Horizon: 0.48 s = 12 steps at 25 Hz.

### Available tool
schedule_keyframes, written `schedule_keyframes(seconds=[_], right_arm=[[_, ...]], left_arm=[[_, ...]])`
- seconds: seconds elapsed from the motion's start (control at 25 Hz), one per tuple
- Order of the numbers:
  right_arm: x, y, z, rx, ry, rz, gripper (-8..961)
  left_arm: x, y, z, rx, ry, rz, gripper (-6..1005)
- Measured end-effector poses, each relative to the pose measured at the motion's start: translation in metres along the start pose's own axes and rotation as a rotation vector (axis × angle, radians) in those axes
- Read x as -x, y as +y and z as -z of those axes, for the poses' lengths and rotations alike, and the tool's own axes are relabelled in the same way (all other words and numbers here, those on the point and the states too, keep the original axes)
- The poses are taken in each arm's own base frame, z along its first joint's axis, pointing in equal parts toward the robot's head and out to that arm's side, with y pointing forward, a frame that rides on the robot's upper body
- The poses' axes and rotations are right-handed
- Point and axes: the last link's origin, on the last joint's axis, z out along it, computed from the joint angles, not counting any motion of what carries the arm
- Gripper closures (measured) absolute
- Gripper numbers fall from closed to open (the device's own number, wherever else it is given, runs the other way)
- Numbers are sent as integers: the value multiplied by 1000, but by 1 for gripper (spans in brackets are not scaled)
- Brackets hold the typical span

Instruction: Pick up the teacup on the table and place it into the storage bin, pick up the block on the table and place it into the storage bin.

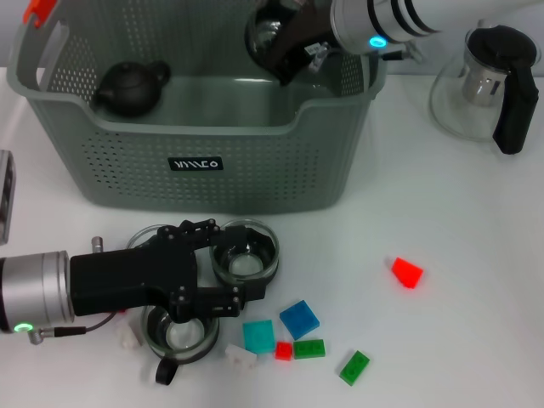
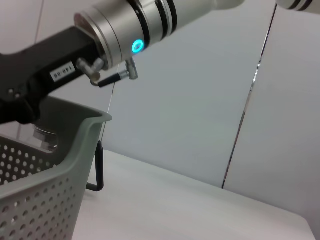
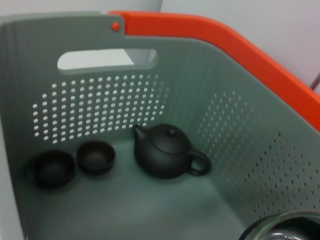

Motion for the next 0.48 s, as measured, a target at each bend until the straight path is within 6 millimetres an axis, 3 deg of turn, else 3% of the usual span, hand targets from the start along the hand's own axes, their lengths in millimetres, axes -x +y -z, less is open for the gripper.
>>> schedule_keyframes(seconds=[0.48], right_arm=[[-13, 3, -1, 21, 26, -26, 903]], left_arm=[[1, 1, 1, -1, 2, 4, 169]])
